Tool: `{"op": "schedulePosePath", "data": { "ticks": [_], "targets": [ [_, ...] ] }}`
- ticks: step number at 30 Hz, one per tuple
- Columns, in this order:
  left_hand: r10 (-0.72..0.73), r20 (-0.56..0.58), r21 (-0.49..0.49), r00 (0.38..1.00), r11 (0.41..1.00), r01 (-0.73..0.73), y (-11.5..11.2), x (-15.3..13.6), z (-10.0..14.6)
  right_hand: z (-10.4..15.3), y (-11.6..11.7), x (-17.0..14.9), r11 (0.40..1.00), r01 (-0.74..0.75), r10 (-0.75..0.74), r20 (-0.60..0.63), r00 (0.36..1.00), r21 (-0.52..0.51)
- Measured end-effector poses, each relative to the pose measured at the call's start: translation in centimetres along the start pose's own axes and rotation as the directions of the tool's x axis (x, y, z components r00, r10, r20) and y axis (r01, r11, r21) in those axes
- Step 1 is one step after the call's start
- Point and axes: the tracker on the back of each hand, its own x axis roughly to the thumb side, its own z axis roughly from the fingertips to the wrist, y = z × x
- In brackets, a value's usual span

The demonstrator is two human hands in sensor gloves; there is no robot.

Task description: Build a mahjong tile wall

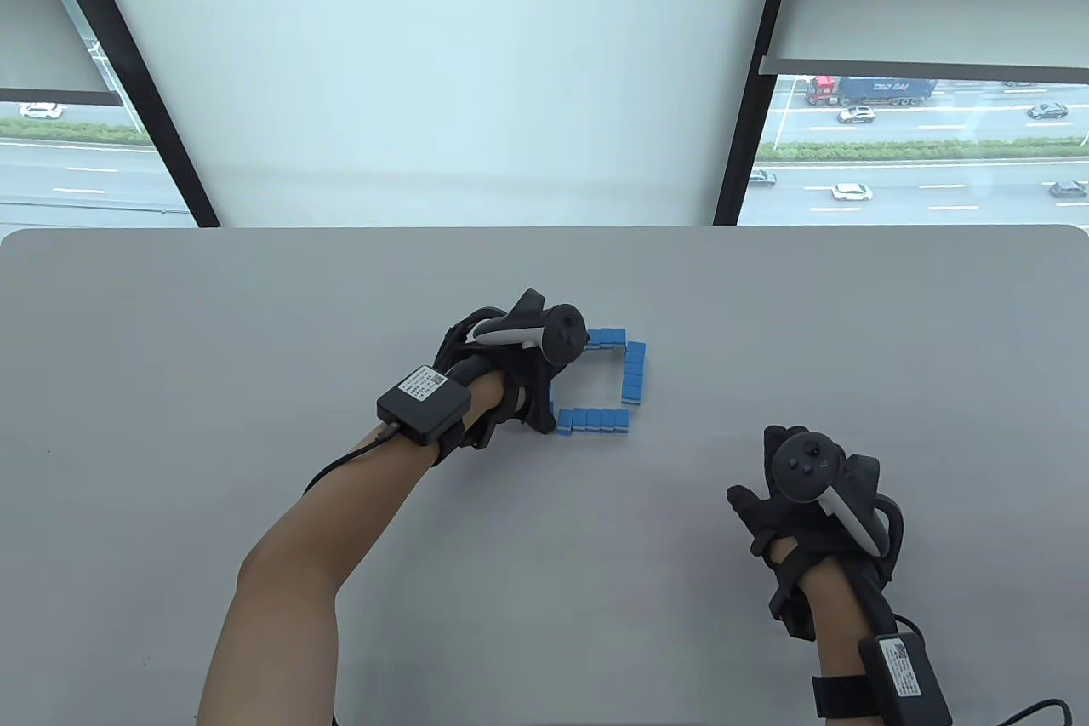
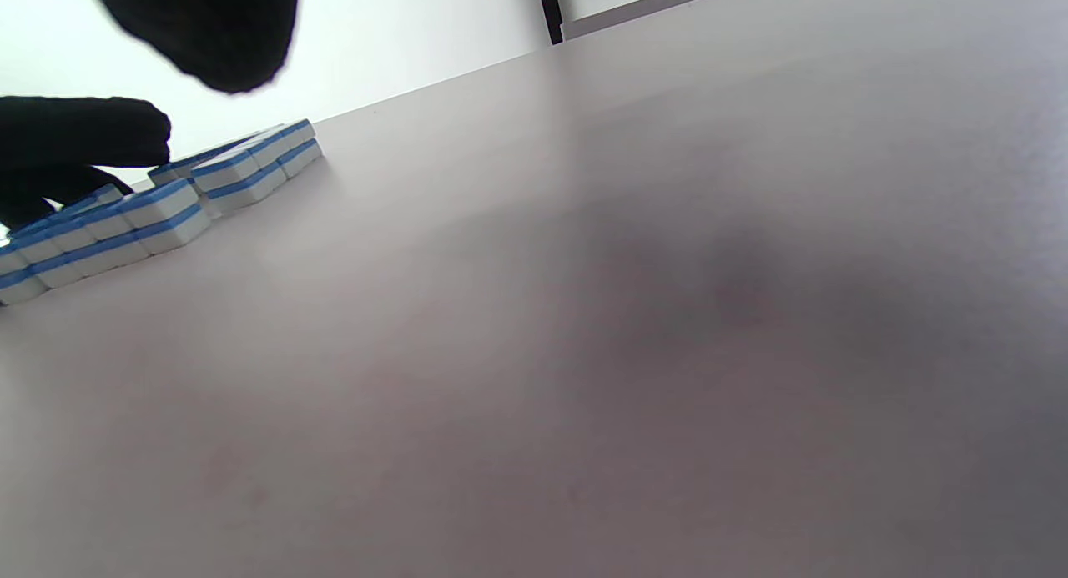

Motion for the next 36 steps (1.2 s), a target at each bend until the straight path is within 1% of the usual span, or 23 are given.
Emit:
{"op": "schedulePosePath", "data": {
  "ticks": [7,18,32,36],
  "targets": [
    [-0.009,0.005,0.025,1.0,1.0,0.009,0.2,0.0,-0.3,0.0,0.0,0.0,1.0,-0.002,0.002,-0.003,1.0,0.002],
    [-0.008,0.015,0.004,1.0,1.0,0.008,0.4,0.1,-0.5,0.0,0.1,0.0,1.0,-0.009,0.009,-0.007,1.0,0.004],
    [-0.005,0.012,0.041,1.0,0.999,0.005,0.2,-0.2,-0.1,0.1,0.2,0.0,1.0,-0.016,0.016,-0.011,1.0,0.008],
    [0.001,-0.009,0.051,1.0,0.999,-0.001,0.2,-0.6,0.8,0.1,0.2,0.1,1.0,-0.018,0.018,-0.009,1.0,0.009]
  ]
}}
